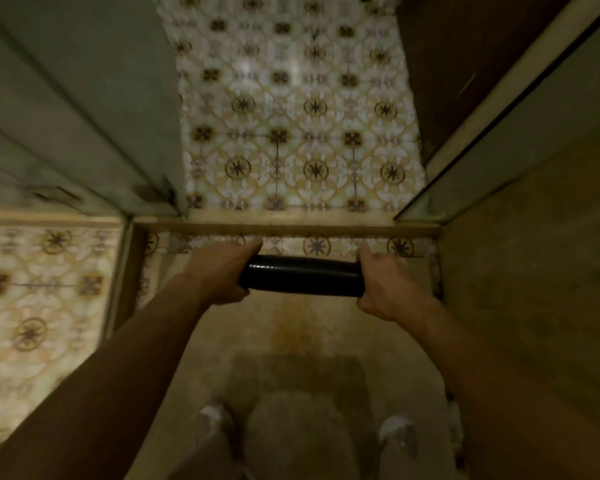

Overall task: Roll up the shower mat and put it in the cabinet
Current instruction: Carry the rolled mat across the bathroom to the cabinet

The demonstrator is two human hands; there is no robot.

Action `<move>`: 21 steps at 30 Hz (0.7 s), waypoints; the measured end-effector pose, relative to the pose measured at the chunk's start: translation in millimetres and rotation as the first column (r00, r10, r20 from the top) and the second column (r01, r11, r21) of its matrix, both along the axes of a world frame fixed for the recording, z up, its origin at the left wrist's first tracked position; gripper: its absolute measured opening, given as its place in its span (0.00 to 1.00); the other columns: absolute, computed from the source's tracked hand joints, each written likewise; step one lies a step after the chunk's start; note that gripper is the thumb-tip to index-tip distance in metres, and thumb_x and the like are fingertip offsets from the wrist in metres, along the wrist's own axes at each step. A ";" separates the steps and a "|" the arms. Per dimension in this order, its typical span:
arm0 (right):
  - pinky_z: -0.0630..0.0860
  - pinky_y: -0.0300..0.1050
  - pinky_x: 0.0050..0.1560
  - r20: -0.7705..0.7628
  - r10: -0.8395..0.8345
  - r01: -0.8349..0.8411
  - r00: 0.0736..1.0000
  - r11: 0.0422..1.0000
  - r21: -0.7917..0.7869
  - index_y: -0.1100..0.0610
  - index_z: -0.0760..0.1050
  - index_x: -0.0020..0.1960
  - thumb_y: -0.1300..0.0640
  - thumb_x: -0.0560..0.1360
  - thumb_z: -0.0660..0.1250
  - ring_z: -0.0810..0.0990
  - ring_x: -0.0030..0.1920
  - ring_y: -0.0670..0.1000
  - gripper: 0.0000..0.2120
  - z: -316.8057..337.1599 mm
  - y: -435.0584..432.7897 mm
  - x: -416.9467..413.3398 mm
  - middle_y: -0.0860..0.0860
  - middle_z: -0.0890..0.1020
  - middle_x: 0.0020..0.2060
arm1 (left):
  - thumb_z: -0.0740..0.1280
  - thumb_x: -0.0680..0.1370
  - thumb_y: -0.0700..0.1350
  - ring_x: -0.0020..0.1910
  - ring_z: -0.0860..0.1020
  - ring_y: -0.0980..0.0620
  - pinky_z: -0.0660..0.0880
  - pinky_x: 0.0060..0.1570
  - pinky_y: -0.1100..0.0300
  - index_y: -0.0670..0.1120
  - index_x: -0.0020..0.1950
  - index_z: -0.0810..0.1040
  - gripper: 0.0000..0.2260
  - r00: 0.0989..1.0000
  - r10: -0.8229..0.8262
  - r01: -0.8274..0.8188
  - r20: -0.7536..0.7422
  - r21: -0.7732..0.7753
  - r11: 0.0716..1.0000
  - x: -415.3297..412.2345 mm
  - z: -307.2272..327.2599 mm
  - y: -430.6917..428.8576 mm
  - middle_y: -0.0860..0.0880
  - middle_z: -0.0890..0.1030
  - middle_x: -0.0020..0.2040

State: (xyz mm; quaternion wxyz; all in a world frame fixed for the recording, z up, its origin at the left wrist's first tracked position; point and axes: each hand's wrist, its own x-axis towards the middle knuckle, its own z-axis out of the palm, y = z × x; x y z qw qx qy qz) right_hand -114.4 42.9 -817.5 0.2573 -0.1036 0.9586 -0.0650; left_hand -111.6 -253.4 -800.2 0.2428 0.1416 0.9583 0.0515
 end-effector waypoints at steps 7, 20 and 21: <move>0.71 0.46 0.39 -0.146 0.078 -0.074 0.986 0.997 0.031 0.50 0.66 0.62 0.54 0.65 0.71 0.74 0.51 0.56 0.27 259.6 -38.6 -17.1 0.54 0.74 0.51 | 0.72 0.66 0.52 0.51 0.79 0.44 0.75 0.43 0.52 0.54 0.63 0.66 0.27 0.989 0.013 -0.029 -0.149 -0.103 0.994 -7.7 274.6 -40.4 0.48 0.80 0.53; 0.73 0.48 0.39 -0.344 0.025 -0.013 0.939 0.999 0.035 0.54 0.67 0.56 0.56 0.63 0.72 0.76 0.46 0.56 0.24 503.3 -92.2 -16.1 0.54 0.78 0.47 | 0.75 0.66 0.49 0.50 0.78 0.45 0.77 0.46 0.52 0.50 0.59 0.71 0.24 0.957 0.024 -0.042 -0.289 -0.057 0.997 -9.9 501.8 -85.6 0.46 0.79 0.52; 0.72 0.47 0.38 -0.346 0.024 -0.012 0.938 0.999 0.035 0.54 0.67 0.57 0.56 0.63 0.72 0.76 0.46 0.56 0.25 507.5 -91.3 -18.6 0.55 0.78 0.47 | 0.75 0.65 0.49 0.50 0.78 0.45 0.77 0.45 0.52 0.50 0.59 0.71 0.25 0.957 0.011 -0.029 -0.291 -0.058 0.998 -13.5 505.6 -85.8 0.47 0.79 0.51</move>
